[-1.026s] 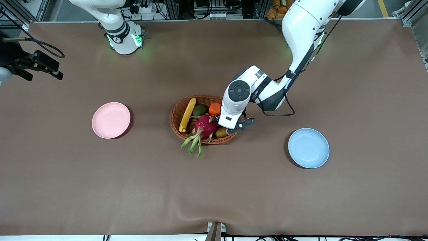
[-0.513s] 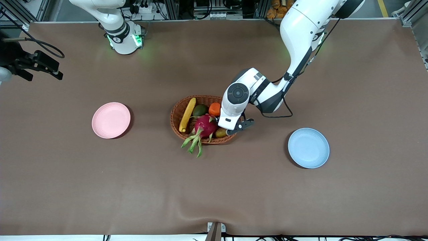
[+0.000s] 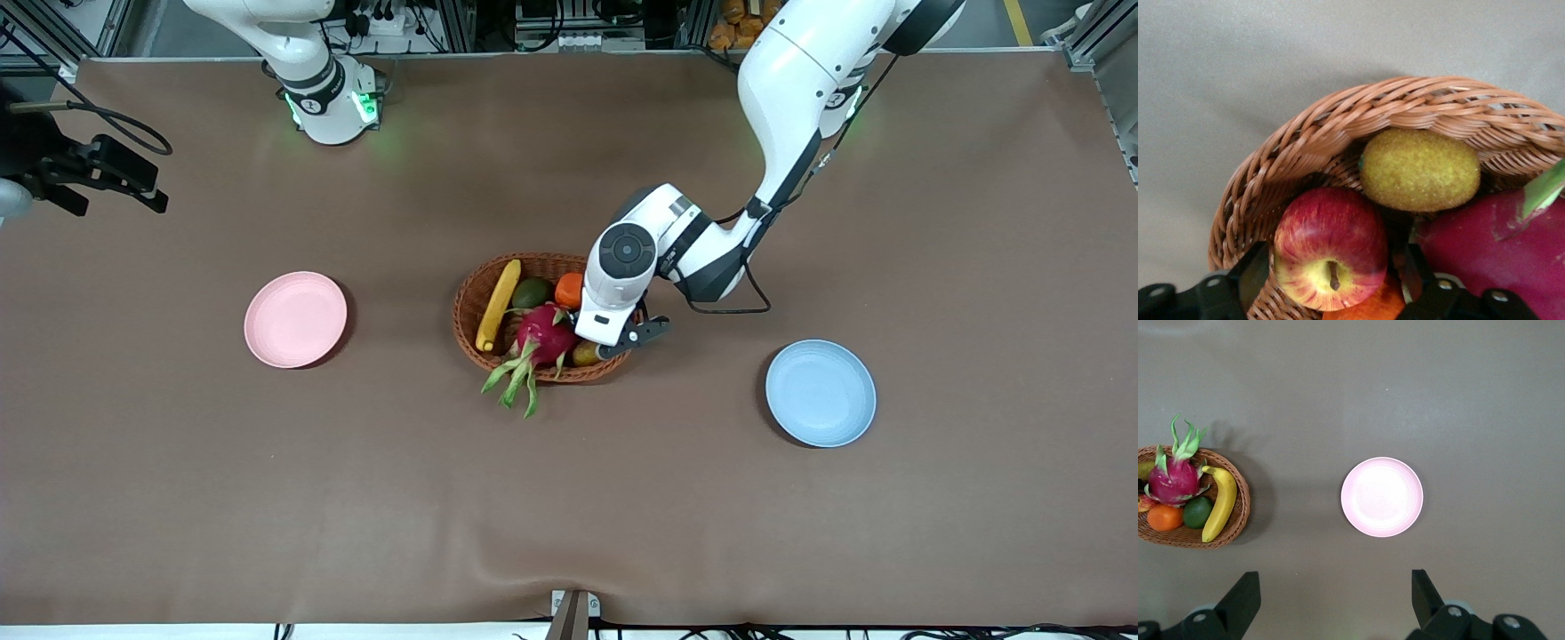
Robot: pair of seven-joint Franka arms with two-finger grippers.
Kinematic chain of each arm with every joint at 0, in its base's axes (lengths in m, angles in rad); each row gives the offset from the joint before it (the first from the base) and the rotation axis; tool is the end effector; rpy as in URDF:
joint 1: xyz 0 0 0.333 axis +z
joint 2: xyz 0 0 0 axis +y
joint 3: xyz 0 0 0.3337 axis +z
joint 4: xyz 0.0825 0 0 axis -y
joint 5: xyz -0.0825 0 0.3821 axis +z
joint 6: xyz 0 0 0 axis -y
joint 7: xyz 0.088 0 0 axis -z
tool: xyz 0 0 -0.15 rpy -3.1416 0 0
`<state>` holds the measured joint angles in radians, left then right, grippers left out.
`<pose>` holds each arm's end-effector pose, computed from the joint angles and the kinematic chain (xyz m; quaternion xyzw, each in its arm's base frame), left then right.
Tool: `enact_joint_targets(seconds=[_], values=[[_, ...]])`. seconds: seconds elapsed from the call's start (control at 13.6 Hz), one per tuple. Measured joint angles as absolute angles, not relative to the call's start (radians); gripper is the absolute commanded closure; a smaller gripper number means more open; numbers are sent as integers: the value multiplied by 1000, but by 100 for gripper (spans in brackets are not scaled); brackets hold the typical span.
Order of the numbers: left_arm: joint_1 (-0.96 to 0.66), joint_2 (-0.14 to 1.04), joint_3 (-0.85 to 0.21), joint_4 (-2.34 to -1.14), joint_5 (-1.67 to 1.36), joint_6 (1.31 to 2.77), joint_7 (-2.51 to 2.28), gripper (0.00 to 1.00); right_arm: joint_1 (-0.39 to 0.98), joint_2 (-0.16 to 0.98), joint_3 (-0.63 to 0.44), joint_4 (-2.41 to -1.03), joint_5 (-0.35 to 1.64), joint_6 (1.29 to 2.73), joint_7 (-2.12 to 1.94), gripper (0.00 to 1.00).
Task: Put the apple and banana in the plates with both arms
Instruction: 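Close the left gripper on the red apple and lift it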
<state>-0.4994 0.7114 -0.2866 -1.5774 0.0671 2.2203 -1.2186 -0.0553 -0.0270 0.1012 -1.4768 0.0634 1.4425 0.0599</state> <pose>0.5158 -0.4779 0.2029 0.9720 0.2242 -0.0672 0.0196 0.5287 0.0353 0.6464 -0.9995 0.0031 0.0053 0.0298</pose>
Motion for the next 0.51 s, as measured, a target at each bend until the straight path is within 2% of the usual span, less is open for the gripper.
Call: enact_joint_targets(seconds=[0.29,0.37,0.44,0.51], values=[[-500,717,-286,-1577,77,2220,-1219,22,-55,-27,101,-1477,63,1442,60,0],[-500,719,-286,-1577,78,2220,-1219,26,-55,-27,101,-1477,63,1442,60,0],[-500,722,-286,-1577,79,2220,-1219,36,-55,-27,101,-1477,63,1442,60,0],[-500,723,-286,-1577,79,2221,-1219,51,-55,-26,101,-1477,63,1442,60,0]])
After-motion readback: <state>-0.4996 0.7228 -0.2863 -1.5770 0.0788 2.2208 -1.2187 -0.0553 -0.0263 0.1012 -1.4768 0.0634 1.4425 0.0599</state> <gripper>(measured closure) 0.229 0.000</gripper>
